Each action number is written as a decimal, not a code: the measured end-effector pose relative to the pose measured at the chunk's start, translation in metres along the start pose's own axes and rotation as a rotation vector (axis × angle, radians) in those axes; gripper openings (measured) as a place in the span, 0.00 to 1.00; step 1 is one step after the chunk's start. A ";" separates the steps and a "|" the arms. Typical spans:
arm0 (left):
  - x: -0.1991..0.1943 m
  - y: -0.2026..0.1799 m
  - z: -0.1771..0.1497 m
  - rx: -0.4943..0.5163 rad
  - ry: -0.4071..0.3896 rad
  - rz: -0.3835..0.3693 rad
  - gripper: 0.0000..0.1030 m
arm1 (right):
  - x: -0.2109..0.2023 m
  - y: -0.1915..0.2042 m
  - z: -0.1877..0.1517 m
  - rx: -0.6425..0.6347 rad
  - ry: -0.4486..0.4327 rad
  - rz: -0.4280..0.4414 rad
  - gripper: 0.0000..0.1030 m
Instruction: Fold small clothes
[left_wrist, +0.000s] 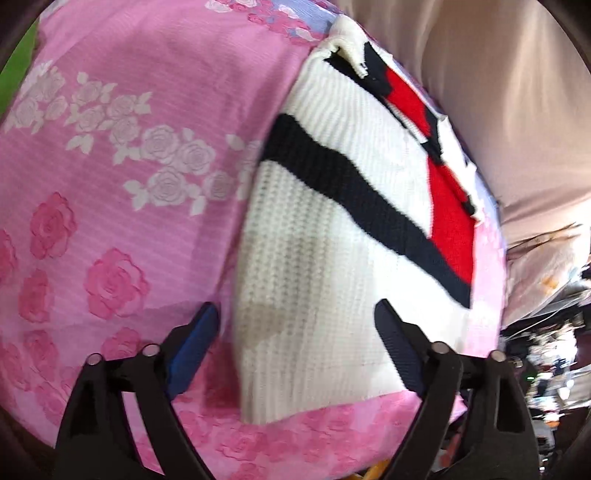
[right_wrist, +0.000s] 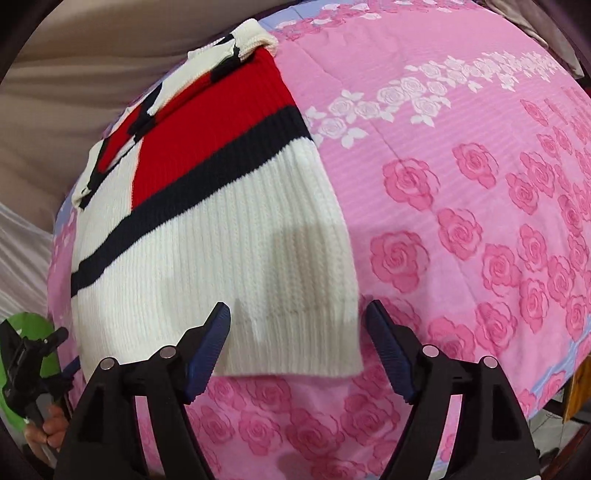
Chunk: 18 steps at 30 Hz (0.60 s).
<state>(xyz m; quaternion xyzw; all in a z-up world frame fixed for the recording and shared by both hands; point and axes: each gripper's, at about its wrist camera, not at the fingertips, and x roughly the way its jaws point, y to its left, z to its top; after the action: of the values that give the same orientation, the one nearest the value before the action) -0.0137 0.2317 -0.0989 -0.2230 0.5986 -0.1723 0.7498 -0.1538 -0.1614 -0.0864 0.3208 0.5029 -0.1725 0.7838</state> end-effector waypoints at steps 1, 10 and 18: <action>-0.003 0.001 -0.002 -0.027 -0.013 -0.013 0.78 | 0.001 0.000 0.005 -0.003 0.004 0.021 0.71; -0.004 0.004 -0.029 -0.210 -0.154 0.015 0.78 | 0.006 -0.001 0.009 -0.186 0.077 0.130 0.63; 0.002 0.024 -0.029 -0.407 -0.136 -0.088 0.08 | 0.015 -0.032 0.034 -0.042 0.157 0.294 0.08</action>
<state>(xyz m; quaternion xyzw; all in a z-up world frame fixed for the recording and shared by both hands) -0.0413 0.2468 -0.1185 -0.4069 0.5589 -0.0650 0.7196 -0.1430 -0.2068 -0.1009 0.3868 0.5138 -0.0199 0.7655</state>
